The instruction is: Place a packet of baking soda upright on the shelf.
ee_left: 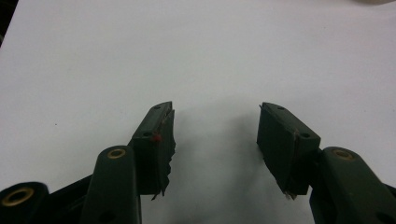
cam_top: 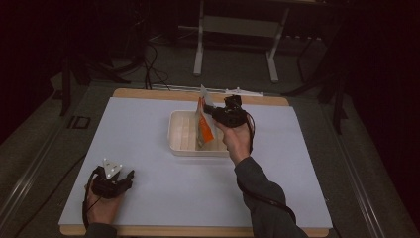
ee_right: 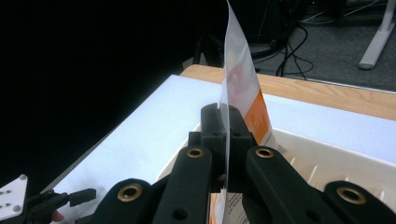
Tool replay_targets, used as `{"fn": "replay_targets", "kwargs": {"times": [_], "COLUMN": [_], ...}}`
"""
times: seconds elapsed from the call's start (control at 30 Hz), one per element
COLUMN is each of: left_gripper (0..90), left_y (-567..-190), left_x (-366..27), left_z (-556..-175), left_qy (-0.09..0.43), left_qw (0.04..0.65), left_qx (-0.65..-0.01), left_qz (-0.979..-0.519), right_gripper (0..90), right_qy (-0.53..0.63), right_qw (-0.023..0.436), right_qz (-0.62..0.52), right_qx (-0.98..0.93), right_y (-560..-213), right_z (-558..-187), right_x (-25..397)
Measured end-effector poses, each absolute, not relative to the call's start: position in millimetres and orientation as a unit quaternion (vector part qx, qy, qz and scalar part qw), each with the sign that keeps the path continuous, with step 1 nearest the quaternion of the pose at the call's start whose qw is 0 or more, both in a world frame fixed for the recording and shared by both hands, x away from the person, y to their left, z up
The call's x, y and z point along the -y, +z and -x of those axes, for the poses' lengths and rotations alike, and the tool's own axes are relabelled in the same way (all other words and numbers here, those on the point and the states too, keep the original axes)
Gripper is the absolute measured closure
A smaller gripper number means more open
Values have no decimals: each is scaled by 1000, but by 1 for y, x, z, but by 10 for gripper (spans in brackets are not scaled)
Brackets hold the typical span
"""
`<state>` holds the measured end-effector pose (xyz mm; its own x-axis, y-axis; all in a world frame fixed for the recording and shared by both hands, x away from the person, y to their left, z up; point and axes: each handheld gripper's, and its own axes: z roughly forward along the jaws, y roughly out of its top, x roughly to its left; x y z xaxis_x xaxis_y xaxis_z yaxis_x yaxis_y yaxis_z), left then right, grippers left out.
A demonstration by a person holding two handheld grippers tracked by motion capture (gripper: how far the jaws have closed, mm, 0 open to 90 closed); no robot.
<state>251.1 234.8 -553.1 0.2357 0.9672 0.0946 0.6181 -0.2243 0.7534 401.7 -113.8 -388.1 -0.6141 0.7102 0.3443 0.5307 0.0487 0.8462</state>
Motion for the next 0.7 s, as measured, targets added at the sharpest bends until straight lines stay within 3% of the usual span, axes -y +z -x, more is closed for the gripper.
{"fn": "replay_targets", "kwargs": {"times": [0.7], "left_gripper": [458], "left_y": [-553], "left_x": [-235], "left_z": [-251], "left_qy": [292], "left_qw": [299], "left_qx": [-545], "left_qz": [-727], "right_gripper": [900], "right_qy": [537], "right_qw": [70], "right_qz": [-458], "right_qx": [-705], "right_y": [-396], "right_z": [-409], "right_x": [111]}}
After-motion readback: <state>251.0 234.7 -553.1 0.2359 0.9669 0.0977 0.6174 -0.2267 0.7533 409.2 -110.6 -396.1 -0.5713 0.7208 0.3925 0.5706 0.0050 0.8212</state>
